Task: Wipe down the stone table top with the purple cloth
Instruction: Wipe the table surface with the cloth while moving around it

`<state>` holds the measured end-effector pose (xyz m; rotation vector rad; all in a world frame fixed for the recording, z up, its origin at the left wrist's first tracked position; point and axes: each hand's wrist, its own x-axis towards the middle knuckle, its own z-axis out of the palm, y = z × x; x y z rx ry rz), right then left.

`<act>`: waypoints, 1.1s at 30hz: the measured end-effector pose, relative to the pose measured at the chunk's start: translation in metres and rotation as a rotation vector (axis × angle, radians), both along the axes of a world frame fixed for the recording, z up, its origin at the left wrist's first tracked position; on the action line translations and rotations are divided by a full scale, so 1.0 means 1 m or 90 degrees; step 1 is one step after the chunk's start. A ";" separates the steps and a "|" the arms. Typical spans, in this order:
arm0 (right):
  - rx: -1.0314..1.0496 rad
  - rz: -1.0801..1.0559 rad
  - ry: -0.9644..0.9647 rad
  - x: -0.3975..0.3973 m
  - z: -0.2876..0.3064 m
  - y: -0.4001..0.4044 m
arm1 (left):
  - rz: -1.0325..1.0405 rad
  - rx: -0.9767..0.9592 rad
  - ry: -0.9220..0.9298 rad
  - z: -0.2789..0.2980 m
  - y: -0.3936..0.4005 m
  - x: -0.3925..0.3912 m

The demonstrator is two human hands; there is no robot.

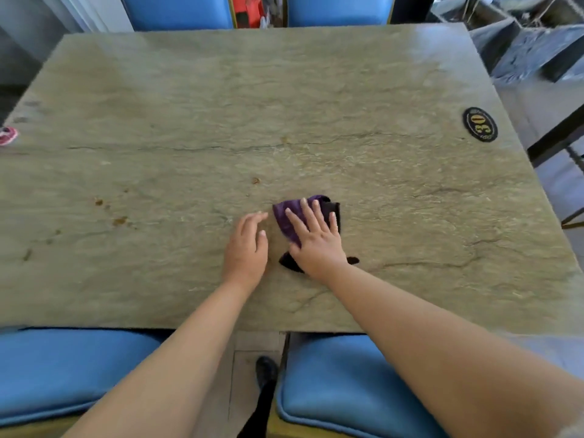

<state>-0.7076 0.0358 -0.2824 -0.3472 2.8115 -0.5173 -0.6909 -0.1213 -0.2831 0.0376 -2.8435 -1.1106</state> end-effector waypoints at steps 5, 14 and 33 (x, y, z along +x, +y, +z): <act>-0.155 -0.023 0.017 0.009 -0.002 0.009 | -0.063 -0.131 0.046 -0.001 -0.051 -0.034; 0.002 -0.553 0.062 -0.041 -0.012 0.038 | -0.114 -0.286 0.015 -0.025 -0.076 -0.062; -0.100 -0.325 0.088 -0.182 -0.010 -0.079 | 0.018 -0.331 -0.019 -0.027 -0.079 -0.060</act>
